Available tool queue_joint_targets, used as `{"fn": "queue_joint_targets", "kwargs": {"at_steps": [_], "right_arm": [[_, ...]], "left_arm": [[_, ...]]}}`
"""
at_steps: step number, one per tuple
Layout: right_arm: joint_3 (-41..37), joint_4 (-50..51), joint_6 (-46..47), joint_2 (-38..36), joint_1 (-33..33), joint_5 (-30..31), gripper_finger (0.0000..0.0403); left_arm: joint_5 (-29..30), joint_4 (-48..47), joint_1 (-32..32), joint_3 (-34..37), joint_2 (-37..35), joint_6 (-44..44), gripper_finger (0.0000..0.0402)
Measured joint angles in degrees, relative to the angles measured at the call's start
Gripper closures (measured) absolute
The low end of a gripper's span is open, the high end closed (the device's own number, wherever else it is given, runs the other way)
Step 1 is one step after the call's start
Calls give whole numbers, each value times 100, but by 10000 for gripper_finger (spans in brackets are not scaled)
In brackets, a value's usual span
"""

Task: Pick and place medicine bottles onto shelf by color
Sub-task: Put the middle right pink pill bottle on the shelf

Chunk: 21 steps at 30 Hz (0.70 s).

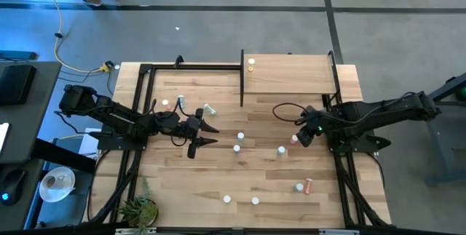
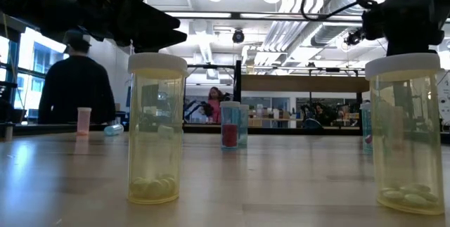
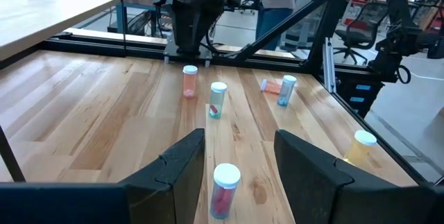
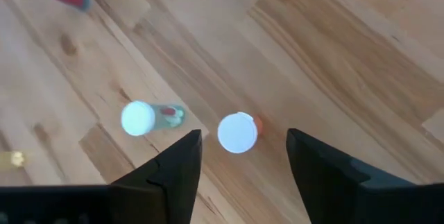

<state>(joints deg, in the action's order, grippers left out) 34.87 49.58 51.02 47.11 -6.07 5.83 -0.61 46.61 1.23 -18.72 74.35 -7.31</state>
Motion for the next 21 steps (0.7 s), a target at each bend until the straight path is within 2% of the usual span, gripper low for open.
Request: {"fn": "queue_joint_targets", "kwargs": {"at_steps": [21], "right_arm": [[-2, -357, 147, 1155, -2, -244, 196]], "left_arm": [[1, -2, 0, 0, 0, 2, 236]]}}
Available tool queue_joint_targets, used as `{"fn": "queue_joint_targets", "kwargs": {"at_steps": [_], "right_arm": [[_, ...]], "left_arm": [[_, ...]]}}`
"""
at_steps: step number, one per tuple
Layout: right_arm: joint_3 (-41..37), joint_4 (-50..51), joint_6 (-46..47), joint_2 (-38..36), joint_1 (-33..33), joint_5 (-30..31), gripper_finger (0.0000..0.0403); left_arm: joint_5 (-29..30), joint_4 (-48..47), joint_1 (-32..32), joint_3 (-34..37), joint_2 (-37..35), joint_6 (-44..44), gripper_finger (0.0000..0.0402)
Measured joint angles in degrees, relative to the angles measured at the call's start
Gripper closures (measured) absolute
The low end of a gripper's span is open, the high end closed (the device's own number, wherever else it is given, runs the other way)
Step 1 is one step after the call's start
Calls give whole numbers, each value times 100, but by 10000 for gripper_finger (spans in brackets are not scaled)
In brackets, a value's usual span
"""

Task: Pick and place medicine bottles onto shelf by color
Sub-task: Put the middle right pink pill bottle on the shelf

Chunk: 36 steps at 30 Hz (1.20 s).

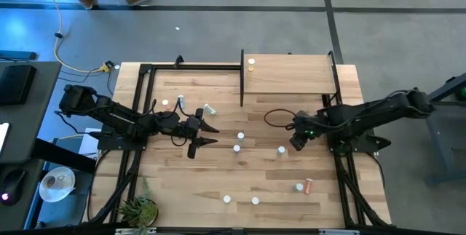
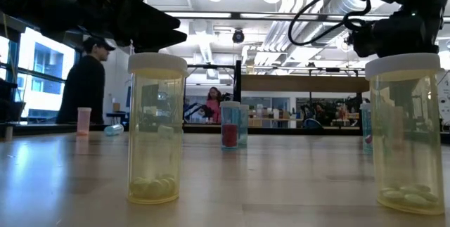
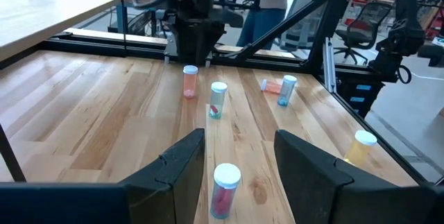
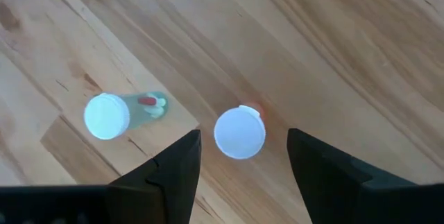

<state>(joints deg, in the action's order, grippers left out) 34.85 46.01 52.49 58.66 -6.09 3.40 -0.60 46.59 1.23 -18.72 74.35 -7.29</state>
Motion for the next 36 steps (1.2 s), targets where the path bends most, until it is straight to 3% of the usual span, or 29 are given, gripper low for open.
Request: {"fn": "queue_joint_targets", "kwargs": {"at_steps": [18, 36], "right_arm": [[0, -262, 20, 644, 0, 0, 205], [-2, -286, 13, 670, -2, 2, 298]], "left_arm": [[0, 0, 0, 0, 0, 0, 236], [0, -2, 0, 0, 0, 105, 236]]}}
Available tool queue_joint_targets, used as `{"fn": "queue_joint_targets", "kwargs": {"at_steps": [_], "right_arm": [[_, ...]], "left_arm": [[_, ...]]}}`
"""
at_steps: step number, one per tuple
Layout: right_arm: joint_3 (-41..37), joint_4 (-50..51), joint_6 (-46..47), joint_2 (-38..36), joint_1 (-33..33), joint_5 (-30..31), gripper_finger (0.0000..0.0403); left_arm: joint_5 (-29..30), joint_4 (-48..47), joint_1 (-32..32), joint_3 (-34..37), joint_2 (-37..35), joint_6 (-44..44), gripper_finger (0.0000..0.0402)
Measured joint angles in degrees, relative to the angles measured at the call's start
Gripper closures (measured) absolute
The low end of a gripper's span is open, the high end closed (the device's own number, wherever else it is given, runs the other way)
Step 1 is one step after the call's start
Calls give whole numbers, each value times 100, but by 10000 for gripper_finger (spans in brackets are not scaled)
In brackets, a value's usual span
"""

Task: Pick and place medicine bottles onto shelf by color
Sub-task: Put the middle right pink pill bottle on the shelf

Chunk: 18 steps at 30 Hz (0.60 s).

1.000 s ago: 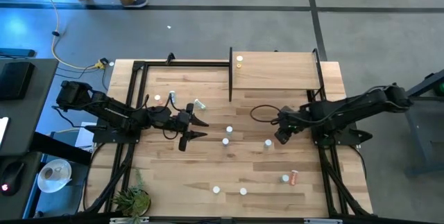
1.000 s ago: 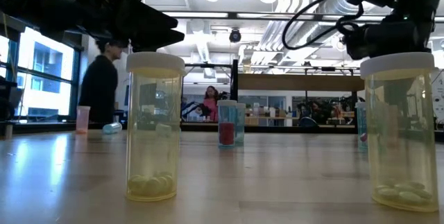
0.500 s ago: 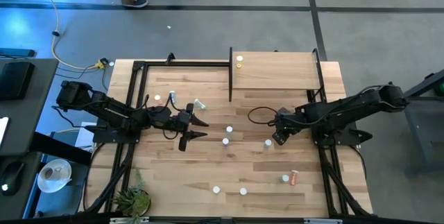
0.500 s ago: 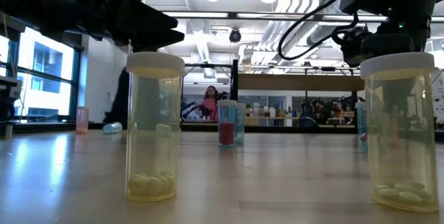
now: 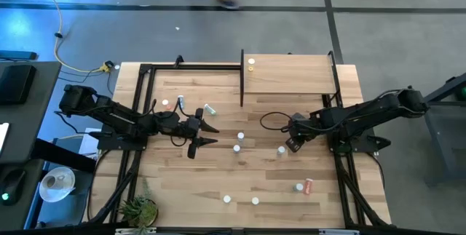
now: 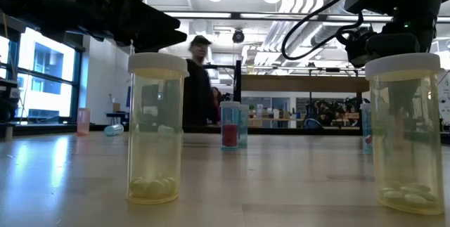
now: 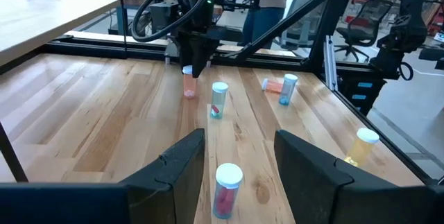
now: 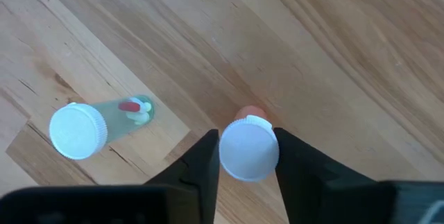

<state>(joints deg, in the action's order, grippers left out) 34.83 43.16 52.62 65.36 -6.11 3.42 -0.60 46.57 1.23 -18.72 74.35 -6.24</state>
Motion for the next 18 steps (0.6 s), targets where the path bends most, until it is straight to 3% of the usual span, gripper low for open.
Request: {"fn": "queue_joint_targets", "kwargs": {"at_steps": [18], "right_arm": [[164, -507, 76, -20, 0, -341, 298]], "left_arm": [[2, -7, -2, 0, 0, 238, 236]]}}
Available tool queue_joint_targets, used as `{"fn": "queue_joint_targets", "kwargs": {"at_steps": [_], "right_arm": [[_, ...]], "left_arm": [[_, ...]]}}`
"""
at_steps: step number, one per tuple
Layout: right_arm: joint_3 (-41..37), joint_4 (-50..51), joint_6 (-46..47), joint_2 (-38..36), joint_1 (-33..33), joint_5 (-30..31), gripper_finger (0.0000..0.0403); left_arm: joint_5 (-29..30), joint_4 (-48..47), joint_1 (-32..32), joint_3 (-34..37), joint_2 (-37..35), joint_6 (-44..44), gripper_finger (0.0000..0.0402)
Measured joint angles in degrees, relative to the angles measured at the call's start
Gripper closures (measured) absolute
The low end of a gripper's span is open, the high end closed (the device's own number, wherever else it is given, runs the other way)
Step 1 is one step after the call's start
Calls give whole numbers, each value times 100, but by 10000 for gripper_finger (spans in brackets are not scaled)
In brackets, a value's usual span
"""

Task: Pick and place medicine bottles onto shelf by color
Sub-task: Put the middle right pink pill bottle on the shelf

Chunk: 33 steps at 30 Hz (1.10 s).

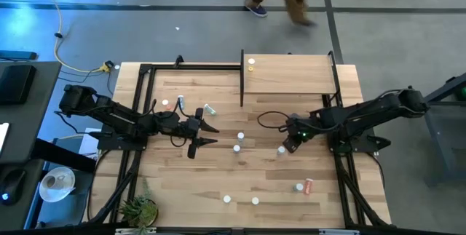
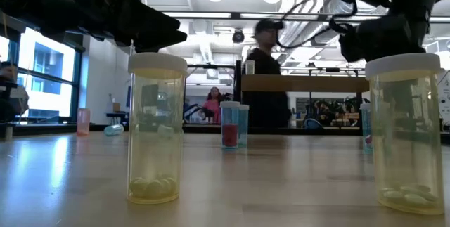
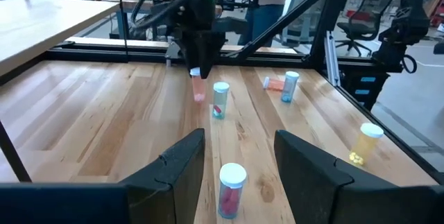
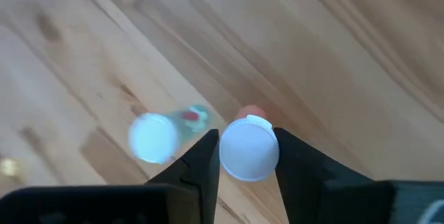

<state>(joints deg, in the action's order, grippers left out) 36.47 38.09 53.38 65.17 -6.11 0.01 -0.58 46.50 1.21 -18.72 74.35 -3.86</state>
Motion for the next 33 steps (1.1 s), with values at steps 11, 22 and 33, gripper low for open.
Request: {"fn": "queue_joint_targets", "kwargs": {"at_steps": [11, 22, 33], "right_arm": [[1436, 778, -836, 0, 11, 877, 298], [3113, 2052, -1686, 0, 793, 1903, 298], [3900, 2311, -2595, 2, 2551, 1901, 298]], "left_arm": [[-2, -24, 1, 0, 0, 2, 236], [-2, -23, 0, 0, 0, -21, 236], [-2, -37, 0, 0, 0, -44, 236]]}}
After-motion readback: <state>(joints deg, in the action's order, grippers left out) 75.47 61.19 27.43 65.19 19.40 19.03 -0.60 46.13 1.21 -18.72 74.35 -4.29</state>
